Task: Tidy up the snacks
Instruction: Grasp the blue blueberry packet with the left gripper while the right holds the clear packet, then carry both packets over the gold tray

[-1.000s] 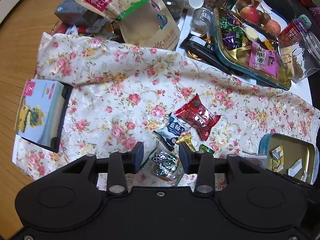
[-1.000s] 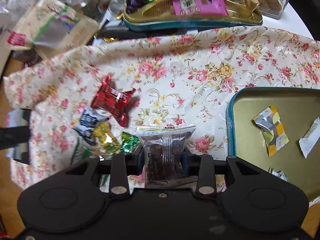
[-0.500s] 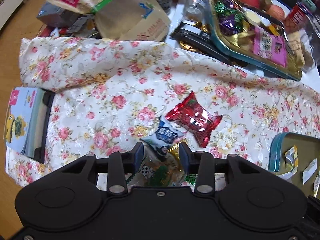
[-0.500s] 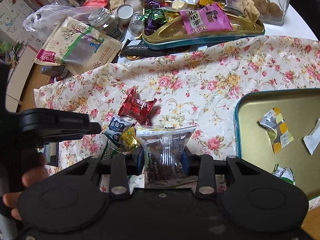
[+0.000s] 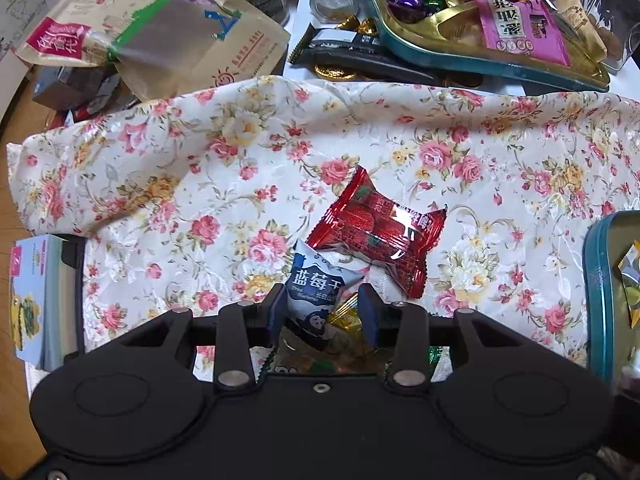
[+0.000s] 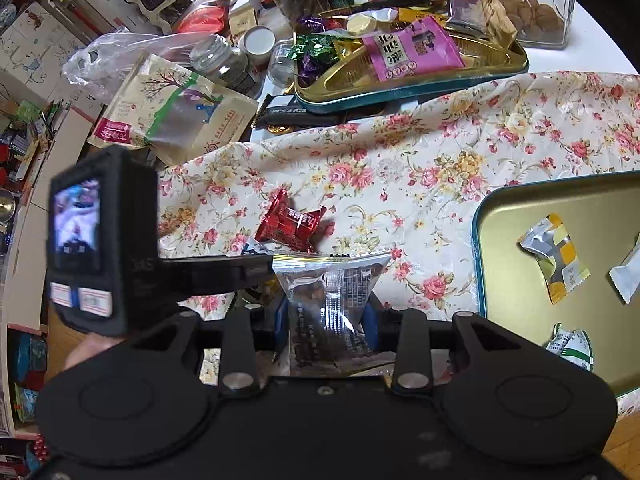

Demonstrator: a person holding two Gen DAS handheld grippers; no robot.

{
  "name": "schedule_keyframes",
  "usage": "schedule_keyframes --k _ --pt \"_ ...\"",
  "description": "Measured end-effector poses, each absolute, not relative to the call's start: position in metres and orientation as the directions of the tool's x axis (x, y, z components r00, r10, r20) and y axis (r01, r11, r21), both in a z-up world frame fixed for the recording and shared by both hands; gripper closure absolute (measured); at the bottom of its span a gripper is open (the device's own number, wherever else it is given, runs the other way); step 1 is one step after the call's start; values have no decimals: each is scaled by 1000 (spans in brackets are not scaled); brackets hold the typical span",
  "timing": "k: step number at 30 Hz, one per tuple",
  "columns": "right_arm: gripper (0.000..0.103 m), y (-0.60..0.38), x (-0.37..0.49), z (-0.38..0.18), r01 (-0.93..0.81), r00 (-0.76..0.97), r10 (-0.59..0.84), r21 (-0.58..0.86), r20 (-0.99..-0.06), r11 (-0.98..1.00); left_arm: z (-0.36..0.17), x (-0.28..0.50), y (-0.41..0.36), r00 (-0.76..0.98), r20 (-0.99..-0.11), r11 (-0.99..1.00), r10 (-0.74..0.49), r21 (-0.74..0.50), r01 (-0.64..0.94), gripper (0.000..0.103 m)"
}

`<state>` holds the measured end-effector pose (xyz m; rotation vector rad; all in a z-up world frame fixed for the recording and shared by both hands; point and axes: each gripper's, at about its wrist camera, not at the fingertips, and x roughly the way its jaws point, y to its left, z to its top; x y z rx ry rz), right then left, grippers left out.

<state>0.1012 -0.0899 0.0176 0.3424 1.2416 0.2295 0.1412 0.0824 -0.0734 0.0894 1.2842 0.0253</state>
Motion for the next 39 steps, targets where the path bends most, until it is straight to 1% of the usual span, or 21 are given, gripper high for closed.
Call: schedule_keyframes --k 9,12,14,17,20,23,25,27,28,32,36,39 --pt "65 -99 99 23 22 323 366 393 -873 919 -84 147 84 319 -937 987 145 160 19 53" --pt "65 -101 99 21 33 325 355 386 -877 922 -88 150 90 309 -940 990 142 143 -18 53" --pt "65 -101 99 21 38 325 350 382 -878 923 -91 150 94 297 -944 989 145 143 -30 50" --pt "65 -100 99 21 40 326 351 384 -878 923 -97 152 98 289 -947 990 141 133 -47 50" --pt "65 -95 99 22 31 323 358 388 -876 921 -102 155 108 266 -960 994 85 61 -96 49" --pt "65 -90 101 22 24 319 364 391 -875 920 -104 157 113 259 -964 993 62 32 -118 48" --pt "65 -89 102 22 20 318 368 394 -874 919 -104 156 114 259 -964 991 56 22 -133 45" --pt "65 -89 103 22 20 318 366 392 -875 920 -104 155 116 262 -964 990 48 12 -139 45" --pt "65 -89 104 22 22 318 364 391 -875 920 -105 154 115 262 -964 991 40 6 -131 46" --pt "65 -91 105 20 32 315 358 386 -879 922 -104 149 112 257 -966 994 17 -11 -107 61" --pt "65 -92 106 19 40 316 352 383 -881 923 -99 140 109 252 -968 991 3 -30 -129 63" --pt "65 -91 107 21 43 323 351 385 -879 922 -81 135 112 265 -964 984 9 -39 -176 63"
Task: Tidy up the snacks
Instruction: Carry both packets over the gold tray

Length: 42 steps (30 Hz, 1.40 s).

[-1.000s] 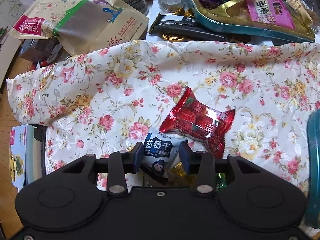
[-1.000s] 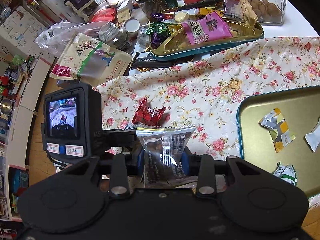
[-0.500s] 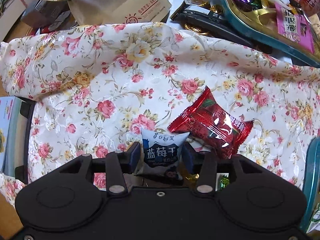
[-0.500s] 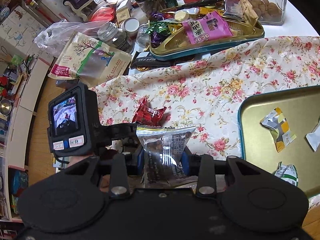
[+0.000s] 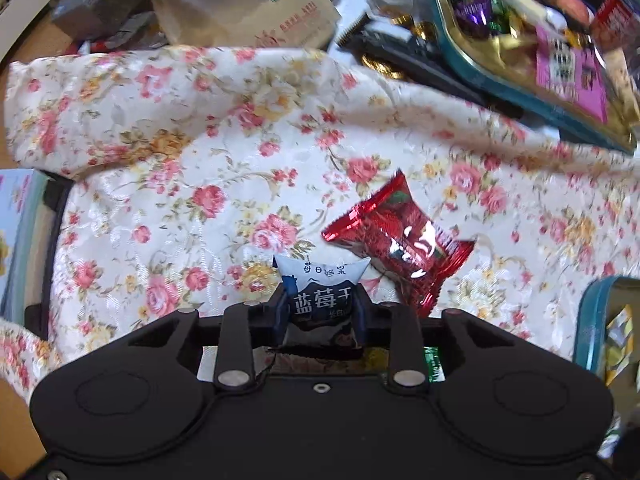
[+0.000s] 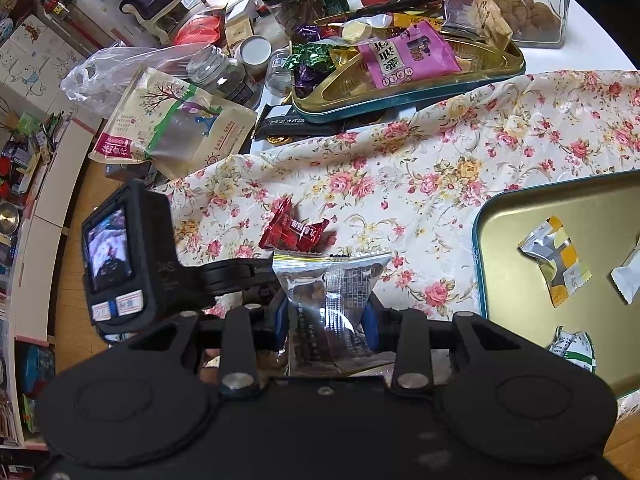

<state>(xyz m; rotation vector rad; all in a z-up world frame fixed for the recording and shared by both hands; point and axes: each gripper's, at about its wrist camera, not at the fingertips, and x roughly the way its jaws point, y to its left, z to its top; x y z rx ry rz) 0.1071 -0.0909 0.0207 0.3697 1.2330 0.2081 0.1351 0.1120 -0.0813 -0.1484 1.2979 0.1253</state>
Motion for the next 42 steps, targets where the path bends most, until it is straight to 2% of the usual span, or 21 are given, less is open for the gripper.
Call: schedule_keyframes --k 7,15,19,24,36,42 --pt "65 -90 108 24 48 335 355 392 -873 919 -9 125 104 384 -920 976 81 -6 -220 63" --pt "65 -106 110 26 91 355 334 388 -873 917 44 114 65 463 -886 993 -25 -77 -93 63" --pt "65 -122 110 25 129 367 310 378 -877 917 43 108 34 456 -890 999 -18 -28 -15 63" --pt "65 -156 107 24 190 390 256 349 -885 918 36 105 14 358 -922 989 -147 -140 46 63" --pt "65 -248 92 24 330 442 161 327 -882 886 43 91 -45 400 -906 983 -138 -75 169 63" --pt "65 -292 84 25 413 465 105 320 -879 853 34 80 -81 359 -916 960 -180 -85 265 63"
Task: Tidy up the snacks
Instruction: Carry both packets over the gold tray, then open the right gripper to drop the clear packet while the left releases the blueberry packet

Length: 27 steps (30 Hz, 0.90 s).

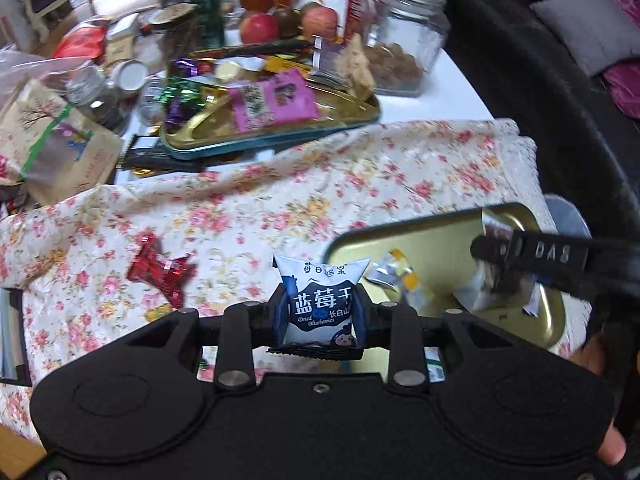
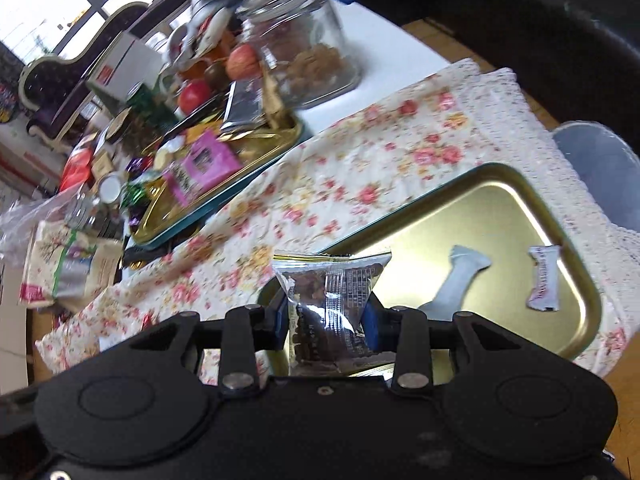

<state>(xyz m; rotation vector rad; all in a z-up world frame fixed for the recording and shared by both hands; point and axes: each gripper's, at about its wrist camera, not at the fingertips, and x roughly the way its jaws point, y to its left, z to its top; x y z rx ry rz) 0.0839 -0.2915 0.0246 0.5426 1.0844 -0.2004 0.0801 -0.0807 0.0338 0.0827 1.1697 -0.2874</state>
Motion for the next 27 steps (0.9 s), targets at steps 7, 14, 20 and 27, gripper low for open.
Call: schedule_keyframes --k 7,14,20,27 --pt "65 -331 72 34 489 506 24 310 -862 815 26 68 -112 348 -919 940 -187 -64 335 63" --pt "65 -347 65 34 515 508 -12 293 -861 806 8 64 -135 346 -931 935 -112 19 354 63" --pt "65 -352 61 29 514 498 -16 280 -867 811 -6 63 -152 327 -942 928 -78 51 370 63" --pt "65 -359 57 27 527 493 -26 275 -869 804 -17 68 -166 303 -951 927 -64 56 372 63"
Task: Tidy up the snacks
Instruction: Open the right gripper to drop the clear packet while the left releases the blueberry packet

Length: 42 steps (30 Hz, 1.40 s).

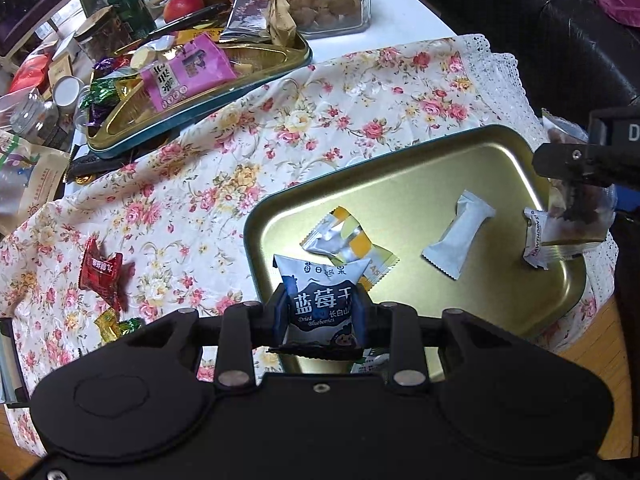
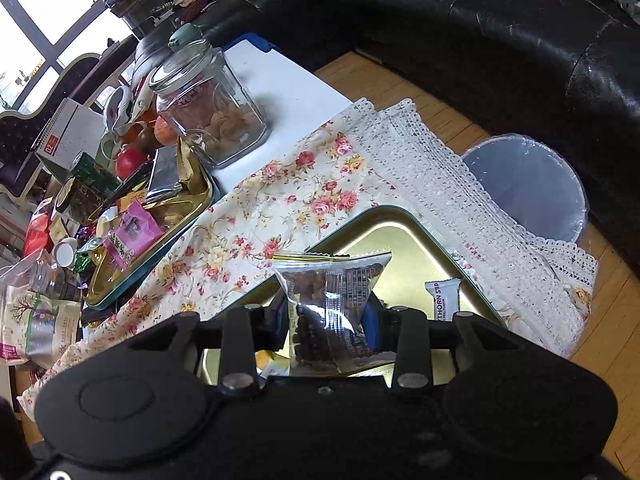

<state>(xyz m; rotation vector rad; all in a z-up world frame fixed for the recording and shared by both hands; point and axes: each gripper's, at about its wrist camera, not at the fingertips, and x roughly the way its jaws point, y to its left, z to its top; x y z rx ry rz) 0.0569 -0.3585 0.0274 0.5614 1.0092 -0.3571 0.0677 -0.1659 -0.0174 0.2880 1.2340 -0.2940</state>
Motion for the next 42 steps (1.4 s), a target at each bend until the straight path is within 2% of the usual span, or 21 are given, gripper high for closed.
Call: schedule_keyframes --k 5,12,14,24,29,42 --pt "65 -367 52 27 543 493 -39 272 -869 795 -20 70 -171 286 -955 926 -79 36 376 63" --pt "65 -373 50 27 554 493 -36 282 -870 784 -10 63 -177 260 -944 894 -205 -73 442 56" --pt "64 -373 50 27 555 487 -27 286 -873 781 -9 63 -178 269 -943 895 -197 -62 441 53" --pt "61 -376 49 23 587 459 -31 277 -888 761 -13 67 -172 258 -951 909 -173 -53 413 53" --pt "54 -376 49 29 583 485 -49 281 -873 762 -12 67 -173 256 -950 908 -177 -57 414 53" --pt "54 -360 56 31 565 477 -15 293 -879 771 -8 73 -156 267 -952 929 -147 -40 369 53"
